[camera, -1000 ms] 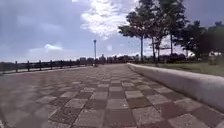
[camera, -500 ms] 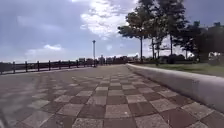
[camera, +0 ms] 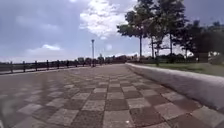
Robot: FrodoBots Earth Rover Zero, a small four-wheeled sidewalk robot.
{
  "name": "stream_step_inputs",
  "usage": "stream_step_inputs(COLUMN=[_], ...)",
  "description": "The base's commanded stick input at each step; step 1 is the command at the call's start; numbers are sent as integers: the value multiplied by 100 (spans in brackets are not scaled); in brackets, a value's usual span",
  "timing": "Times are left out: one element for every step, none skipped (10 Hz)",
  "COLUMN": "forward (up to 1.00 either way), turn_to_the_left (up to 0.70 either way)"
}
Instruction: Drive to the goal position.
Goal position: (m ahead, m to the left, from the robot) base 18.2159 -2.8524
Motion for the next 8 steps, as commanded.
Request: stream_step_inputs(forward=[45,45,45,45,45,45,45,45], turn_to_the_left=[0,0,0,0,21,27,27,27])
